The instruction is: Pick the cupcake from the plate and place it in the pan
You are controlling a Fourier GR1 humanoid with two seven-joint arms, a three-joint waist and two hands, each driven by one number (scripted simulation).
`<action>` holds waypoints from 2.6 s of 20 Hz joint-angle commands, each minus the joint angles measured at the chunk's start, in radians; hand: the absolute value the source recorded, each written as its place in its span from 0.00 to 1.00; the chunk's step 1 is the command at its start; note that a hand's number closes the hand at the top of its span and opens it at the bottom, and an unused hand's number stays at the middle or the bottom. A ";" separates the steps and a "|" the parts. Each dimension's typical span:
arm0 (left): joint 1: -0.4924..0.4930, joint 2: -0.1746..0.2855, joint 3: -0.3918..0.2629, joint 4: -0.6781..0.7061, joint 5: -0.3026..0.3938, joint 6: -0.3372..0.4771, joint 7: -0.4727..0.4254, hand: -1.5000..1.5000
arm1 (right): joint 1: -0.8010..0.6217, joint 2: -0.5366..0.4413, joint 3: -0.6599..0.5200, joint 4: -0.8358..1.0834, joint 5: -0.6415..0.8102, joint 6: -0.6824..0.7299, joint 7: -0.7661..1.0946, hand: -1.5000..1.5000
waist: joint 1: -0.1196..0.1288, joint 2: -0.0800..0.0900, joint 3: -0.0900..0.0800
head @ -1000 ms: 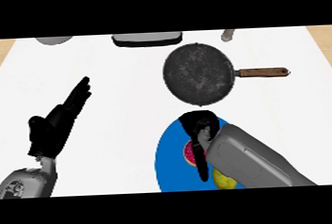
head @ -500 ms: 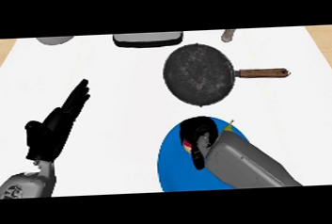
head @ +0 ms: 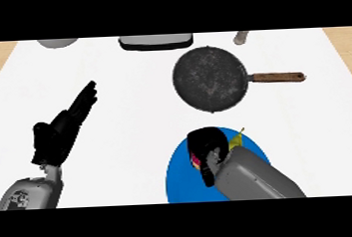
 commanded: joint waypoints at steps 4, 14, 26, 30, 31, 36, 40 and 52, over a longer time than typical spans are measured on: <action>-0.014 0.001 0.009 0.007 0.006 -0.008 0.018 0.50 | 0.039 0.126 0.201 -0.171 0.243 -0.400 0.076 1.00 | 0.012 -0.003 0.005; 0.021 -0.017 -0.006 0.016 0.012 -0.029 -0.013 0.50 | -0.104 0.129 0.411 -0.327 0.625 -0.709 0.275 1.00 | 0.016 -0.003 0.002; -0.005 -0.016 0.017 0.006 -0.003 -0.021 -0.005 0.50 | -0.099 0.129 0.266 -0.313 0.789 -0.886 0.283 1.00 | 0.016 0.009 0.003; -0.029 -0.019 0.019 0.034 -0.012 -0.023 -0.009 0.50 | -0.047 0.129 0.159 -0.293 0.774 -1.024 0.164 1.00 | 0.008 0.014 0.004; -0.009 -0.024 0.006 0.000 -0.032 -0.007 0.002 0.50 | -0.048 0.129 0.125 -0.253 0.762 -1.022 0.134 1.00 | 0.012 0.012 0.003; 0.039 -0.030 0.001 -0.046 -0.041 -0.011 0.008 0.50 | -0.073 0.129 -0.023 -0.031 0.711 -1.132 -0.065 1.00 | 0.019 0.012 0.003; 0.010 -0.013 0.040 -0.063 0.002 -0.044 0.048 0.50 | -0.099 0.087 -0.131 0.109 0.707 -1.199 -0.194 1.00 | 0.015 0.012 0.003; -0.036 -0.035 0.054 -0.024 -0.016 -0.068 0.043 0.50 | -0.305 0.125 -0.410 0.644 0.560 -1.387 -0.591 1.00 | 0.022 0.016 0.003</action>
